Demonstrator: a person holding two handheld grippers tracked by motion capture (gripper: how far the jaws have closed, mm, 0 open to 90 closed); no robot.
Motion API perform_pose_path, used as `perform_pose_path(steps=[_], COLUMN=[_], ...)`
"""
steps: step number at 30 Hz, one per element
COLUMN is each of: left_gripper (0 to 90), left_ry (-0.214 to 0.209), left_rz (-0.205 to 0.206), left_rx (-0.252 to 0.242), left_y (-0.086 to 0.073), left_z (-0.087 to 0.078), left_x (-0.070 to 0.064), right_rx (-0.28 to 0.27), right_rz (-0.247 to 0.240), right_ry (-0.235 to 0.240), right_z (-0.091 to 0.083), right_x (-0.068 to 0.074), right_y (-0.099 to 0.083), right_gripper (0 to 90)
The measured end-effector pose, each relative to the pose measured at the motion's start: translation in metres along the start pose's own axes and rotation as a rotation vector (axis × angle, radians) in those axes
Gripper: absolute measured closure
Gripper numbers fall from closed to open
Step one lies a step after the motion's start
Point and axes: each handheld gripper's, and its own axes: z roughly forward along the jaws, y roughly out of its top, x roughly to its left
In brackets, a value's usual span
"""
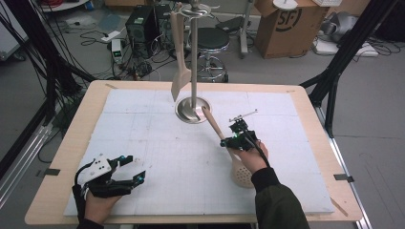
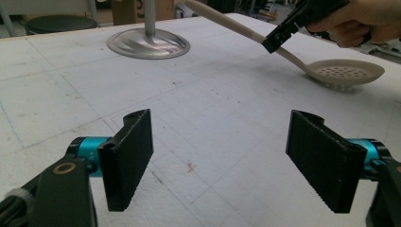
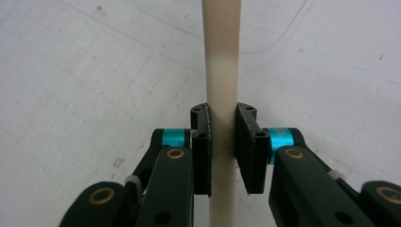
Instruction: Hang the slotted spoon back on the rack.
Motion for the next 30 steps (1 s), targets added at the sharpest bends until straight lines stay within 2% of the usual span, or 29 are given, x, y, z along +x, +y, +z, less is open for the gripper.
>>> perform_pose_path(steps=[2, 4, 8, 10, 16, 22, 24, 26, 27, 28, 30], left_gripper=[24.4, 24.4, 24.4, 24.4, 24.3, 24.4, 24.4, 24.3, 24.3, 24.4, 24.4], left_ry=[0.002, 0.003, 0.001, 0.001, 0.003, 0.001, -0.001, 0.000, 0.000, 0.000, 0.000], left_rz=[-0.001, 0.000, 0.000, 0.001, 0.002, -0.001, -0.001, -0.002, -0.002, -0.002, -0.002], left_rx=[0.000, 0.002, 0.000, 0.002, 0.002, 0.003, 0.004, 0.002, 0.002, 0.002, 0.002], left_y=[0.000, 0.000, 0.000, 0.000, 0.000, 0.000, 0.000, 0.000, 0.000, 0.000, 0.000], left_z=[0.000, 0.000, 0.000, 0.000, 0.001, 0.001, 0.001, 0.001, 0.001, 0.001, 0.001], left_x=[0.000, 0.000, 0.000, 0.000, 0.000, 0.000, 0.000, 0.000, 0.000, 0.000, 0.000], right_rx=[-0.035, -0.061, -0.158, -0.188, -0.240, -0.320, -0.346, -0.369, -0.384, -0.381, -0.393], right_rz=[0.014, 0.013, 0.011, 0.012, 0.005, 0.032, 0.040, 0.048, 0.043, 0.033, 0.025], right_ry=[0.022, 0.022, 0.044, 0.052, 0.059, 0.111, 0.112, 0.141, 0.138, 0.155, 0.148], right_z=[-0.002, -0.005, -0.012, -0.016, -0.021, -0.028, -0.030, -0.033, -0.034, -0.035, -0.037], right_x=[-0.001, 0.000, 0.002, 0.004, 0.005, 0.006, 0.009, 0.011, 0.013, 0.015, 0.020], right_y=[-0.001, 0.000, 0.002, 0.003, 0.003, 0.005, 0.006, 0.008, 0.009, 0.011, 0.014], right_gripper=[78.2, 78.3, 78.4, 78.4, 78.4, 78.3, 78.3, 78.3, 78.3, 78.3, 78.3])
